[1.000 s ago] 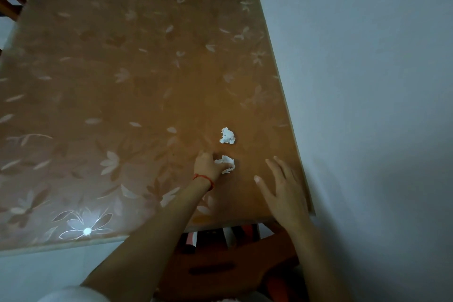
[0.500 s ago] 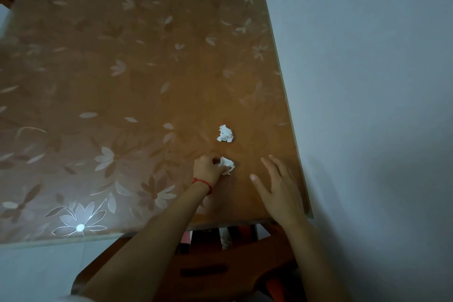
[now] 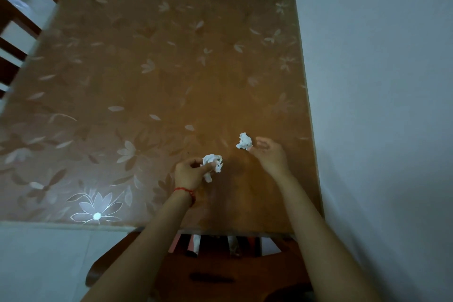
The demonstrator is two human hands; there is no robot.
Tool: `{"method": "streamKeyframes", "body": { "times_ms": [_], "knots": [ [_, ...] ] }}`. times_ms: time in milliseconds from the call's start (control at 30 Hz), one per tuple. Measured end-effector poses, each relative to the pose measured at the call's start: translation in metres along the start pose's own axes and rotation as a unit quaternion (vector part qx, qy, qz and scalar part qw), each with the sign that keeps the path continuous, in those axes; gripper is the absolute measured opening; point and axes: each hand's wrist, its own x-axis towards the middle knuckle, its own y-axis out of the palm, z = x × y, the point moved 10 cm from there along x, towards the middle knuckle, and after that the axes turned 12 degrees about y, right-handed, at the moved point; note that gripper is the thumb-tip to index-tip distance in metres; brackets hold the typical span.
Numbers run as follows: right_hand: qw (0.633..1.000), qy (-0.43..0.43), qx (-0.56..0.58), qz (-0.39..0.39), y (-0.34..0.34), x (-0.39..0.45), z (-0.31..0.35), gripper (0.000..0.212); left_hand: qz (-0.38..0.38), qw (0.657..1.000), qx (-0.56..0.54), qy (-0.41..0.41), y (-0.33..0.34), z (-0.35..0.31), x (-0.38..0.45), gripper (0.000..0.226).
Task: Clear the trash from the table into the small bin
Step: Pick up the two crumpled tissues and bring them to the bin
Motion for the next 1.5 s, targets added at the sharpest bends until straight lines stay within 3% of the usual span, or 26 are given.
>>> {"method": "streamKeyframes", "body": {
  "times_ms": [300,433,667,833,1000,1400,1500],
  "knots": [
    [0.997,0.008,-0.063,-0.047,0.027,0.048,0.014,0.057,-0.048,0.998,-0.022,-0.033,-0.041,0.015,-0.009,0.017],
    [0.988,-0.026,-0.134,-0.078,0.043,0.057,0.013,0.037,-0.064,0.997,-0.021,-0.035,-0.05,0.017,-0.015,0.01],
    [0.98,-0.062,-0.172,-0.082,0.046,0.052,0.009,0.007,-0.076,0.996,-0.031,-0.041,-0.052,0.021,-0.02,0.017],
    [1.0,-0.007,-0.012,-0.016,0.043,0.029,0.002,0.012,-0.085,0.995,-0.031,-0.033,-0.053,0.015,-0.027,0.007],
    [0.988,0.029,0.126,0.083,0.051,0.006,0.002,0.007,-0.101,0.994,-0.031,-0.031,-0.061,0.007,-0.035,0.015],
    [0.983,-0.051,0.1,0.147,0.071,-0.039,0.044,0.004,-0.211,0.975,-0.062,0.006,-0.11,-0.015,-0.063,0.014],
    [0.979,-0.06,0.096,0.17,0.091,-0.059,0.06,0.012,-0.24,0.967,-0.082,0.009,-0.137,-0.016,-0.074,0.014]
  ]
}}
